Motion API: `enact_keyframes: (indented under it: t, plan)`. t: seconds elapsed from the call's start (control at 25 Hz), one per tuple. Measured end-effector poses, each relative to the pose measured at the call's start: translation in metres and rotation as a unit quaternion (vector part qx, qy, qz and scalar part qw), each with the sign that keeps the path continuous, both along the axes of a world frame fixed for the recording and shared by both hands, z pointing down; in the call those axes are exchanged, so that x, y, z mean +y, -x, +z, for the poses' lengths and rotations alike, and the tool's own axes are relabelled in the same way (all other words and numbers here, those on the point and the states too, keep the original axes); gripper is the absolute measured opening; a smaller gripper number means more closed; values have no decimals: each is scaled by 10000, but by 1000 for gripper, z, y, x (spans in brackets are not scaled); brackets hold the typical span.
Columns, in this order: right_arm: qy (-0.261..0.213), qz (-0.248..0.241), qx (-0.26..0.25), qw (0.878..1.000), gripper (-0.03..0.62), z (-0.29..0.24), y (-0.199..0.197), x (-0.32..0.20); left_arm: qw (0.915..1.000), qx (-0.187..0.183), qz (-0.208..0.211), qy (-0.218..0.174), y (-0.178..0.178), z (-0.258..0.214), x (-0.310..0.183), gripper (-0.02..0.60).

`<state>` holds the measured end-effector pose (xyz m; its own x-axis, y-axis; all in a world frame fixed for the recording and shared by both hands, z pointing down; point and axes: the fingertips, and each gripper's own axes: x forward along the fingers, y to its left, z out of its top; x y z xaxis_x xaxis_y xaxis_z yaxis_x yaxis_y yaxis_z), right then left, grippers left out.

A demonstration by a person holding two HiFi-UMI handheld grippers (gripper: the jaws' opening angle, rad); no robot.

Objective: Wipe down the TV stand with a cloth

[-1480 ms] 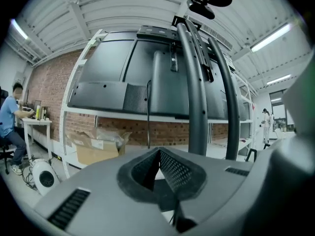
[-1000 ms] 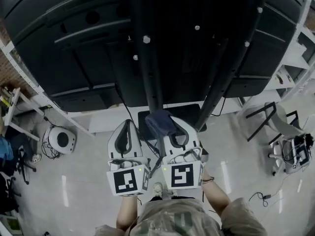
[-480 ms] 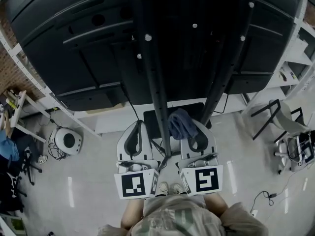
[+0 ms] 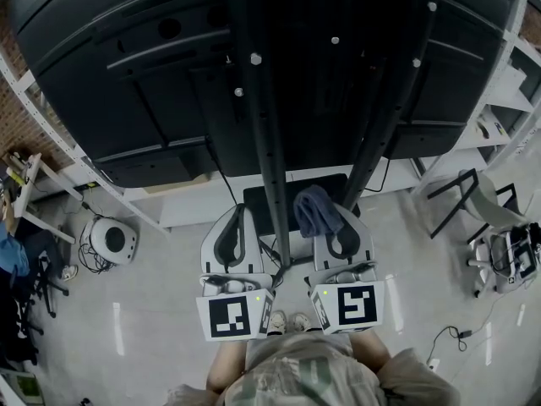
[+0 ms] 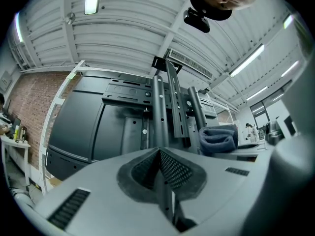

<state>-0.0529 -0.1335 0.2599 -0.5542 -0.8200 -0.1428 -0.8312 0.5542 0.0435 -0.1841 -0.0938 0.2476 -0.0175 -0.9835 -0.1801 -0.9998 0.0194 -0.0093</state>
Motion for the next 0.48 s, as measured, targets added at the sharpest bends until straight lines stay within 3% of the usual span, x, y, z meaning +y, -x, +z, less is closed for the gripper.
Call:
enact_keyframes:
  t: [0.48]
  plan:
    - [-77,-55,173,9998,57,0,8,10,10000,31,65,36,1,4,1,15]
